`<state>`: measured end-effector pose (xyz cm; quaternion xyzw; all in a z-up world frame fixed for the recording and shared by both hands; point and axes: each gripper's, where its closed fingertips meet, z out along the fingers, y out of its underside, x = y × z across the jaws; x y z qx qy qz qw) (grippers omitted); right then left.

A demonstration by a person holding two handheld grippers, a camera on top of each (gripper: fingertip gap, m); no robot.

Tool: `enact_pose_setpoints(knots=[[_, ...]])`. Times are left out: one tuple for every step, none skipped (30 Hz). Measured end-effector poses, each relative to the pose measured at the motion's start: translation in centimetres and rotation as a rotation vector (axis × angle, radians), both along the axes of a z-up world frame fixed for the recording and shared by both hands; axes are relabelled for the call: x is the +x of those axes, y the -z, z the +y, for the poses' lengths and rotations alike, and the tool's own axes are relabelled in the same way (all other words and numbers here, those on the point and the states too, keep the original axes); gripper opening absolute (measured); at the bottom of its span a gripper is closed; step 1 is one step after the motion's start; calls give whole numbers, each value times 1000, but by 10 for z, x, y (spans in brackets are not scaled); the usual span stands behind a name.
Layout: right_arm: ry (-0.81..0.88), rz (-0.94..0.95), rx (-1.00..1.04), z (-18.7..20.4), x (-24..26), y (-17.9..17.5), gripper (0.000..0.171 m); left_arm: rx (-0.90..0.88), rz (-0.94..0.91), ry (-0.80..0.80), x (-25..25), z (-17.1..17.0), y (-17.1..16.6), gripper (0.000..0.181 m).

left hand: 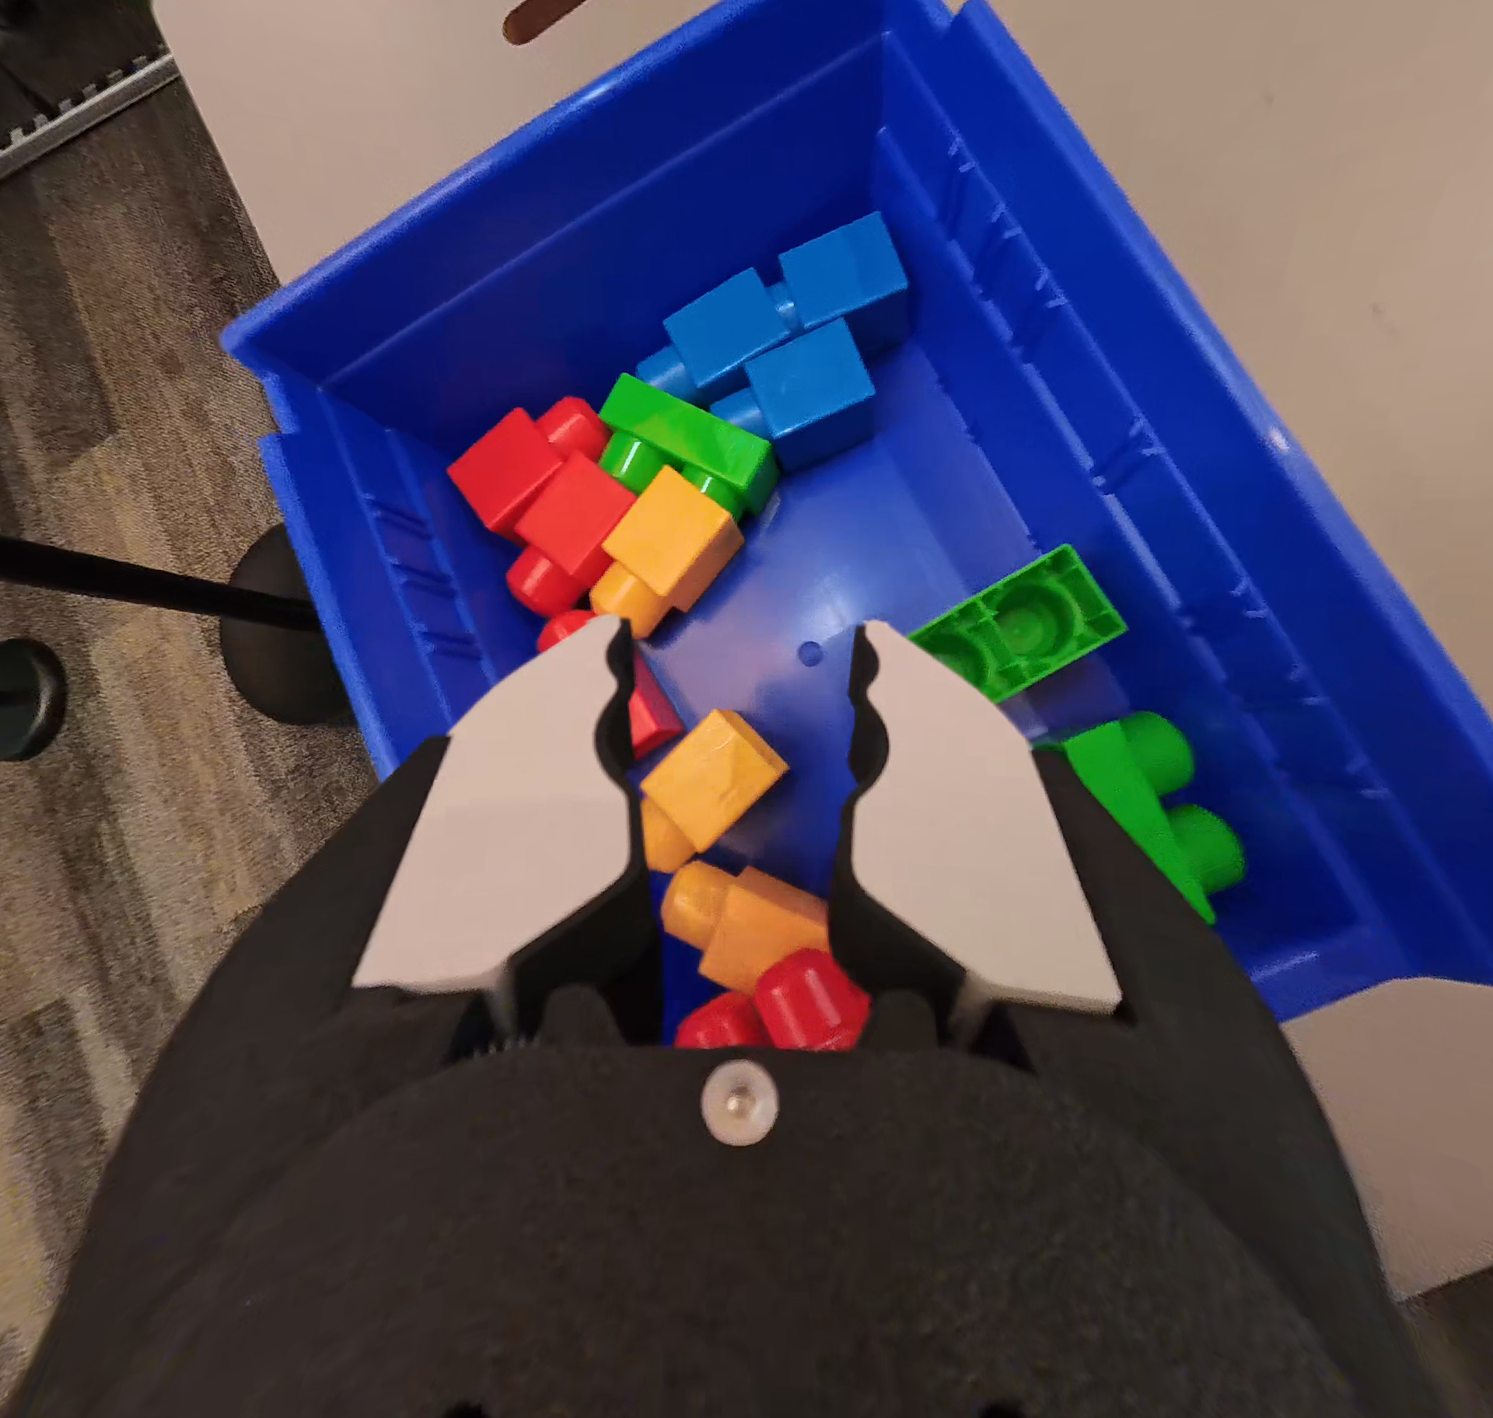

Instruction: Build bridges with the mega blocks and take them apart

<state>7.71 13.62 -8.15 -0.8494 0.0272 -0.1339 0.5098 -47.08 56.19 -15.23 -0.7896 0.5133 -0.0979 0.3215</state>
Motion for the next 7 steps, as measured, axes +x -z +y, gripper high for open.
enact_pose_setpoints(knots=[[-5,4,-4,1,-1,2,126,2,9,6,-2,4,0,50],[-5,4,-8,1,0,3,126,2,18,17,-3,6,0,47],[-4,1,-11,2,0,4,126,3,30,35,-3,9,0,44],[-5,0,-12,2,1,4,126,6,47,58,-4,11,1,41],[-6,1,-11,3,1,5,126,11,66,91,-3,13,2,39],[-7,3,-11,4,1,5,126,14,88,134,-2,14,5,36],[-8,4,-9,5,2,5,126,13,111,176,0,15,9,34]])
